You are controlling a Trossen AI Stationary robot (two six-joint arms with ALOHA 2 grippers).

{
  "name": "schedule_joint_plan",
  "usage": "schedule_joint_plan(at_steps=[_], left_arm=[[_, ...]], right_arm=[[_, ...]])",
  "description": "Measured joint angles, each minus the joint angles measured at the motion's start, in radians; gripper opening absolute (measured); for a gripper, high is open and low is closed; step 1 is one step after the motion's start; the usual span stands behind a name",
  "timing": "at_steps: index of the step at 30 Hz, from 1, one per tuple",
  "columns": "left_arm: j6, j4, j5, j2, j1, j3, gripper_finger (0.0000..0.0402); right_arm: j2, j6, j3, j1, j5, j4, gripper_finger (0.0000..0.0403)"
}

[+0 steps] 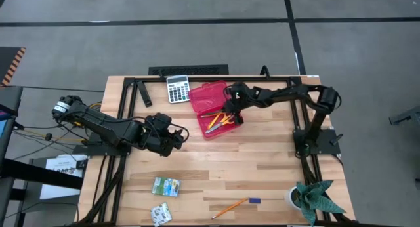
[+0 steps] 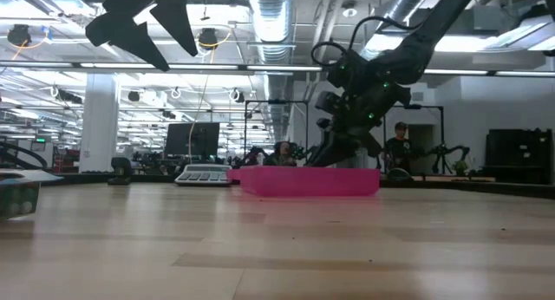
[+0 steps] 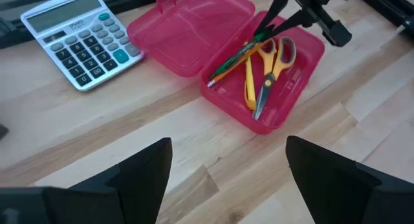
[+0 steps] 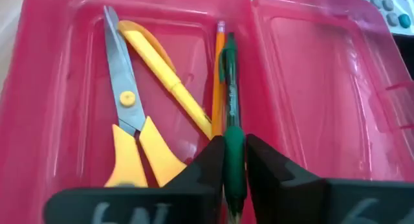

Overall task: Pack school essentials
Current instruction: Put the green ballpoint pen into the red supply box, then put the orange pencil into the red supply box

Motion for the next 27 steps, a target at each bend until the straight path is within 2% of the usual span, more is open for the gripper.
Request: schedule_joint_plan(at_steps=[8, 12, 16, 21, 25, 27], left_arm=[[0.0, 0.0, -0.002, 0.0, 0.0, 0.0, 0.0297], [0.0, 0.0, -0.001, 0.0, 0.0, 0.0, 0.0297], [0.011, 0.0, 0.001, 0.0, 0.0, 0.0, 0.0297], [0.017, 0.001, 0.001, 0.0, -0.001, 0.0, 0.0297], [0.029, 0.002, -0.003, 0.0, -0.002, 0.0, 0.0297], [0.042, 0.002, -0.004, 0.0, -0.002, 0.0, 0.0297]], right_arm=[[-0.009, 0.006, 0.0, -0.019, -0.001, -0.003, 0.0142], [-0.064, 0.076, 0.022, -0.01, -0.013, -0.093, 0.0179], [-0.203, 0.14, 0.078, 0.01, -0.138, -0.306, 0.0196], [-0.431, 0.266, 0.105, 0.075, -0.345, -0.555, 0.0191], [-0.59, 0.338, 0.08, 0.181, -0.375, -0.715, 0.0179], [-0.647, 0.403, 0.043, 0.259, -0.375, -0.717, 0.0172]])
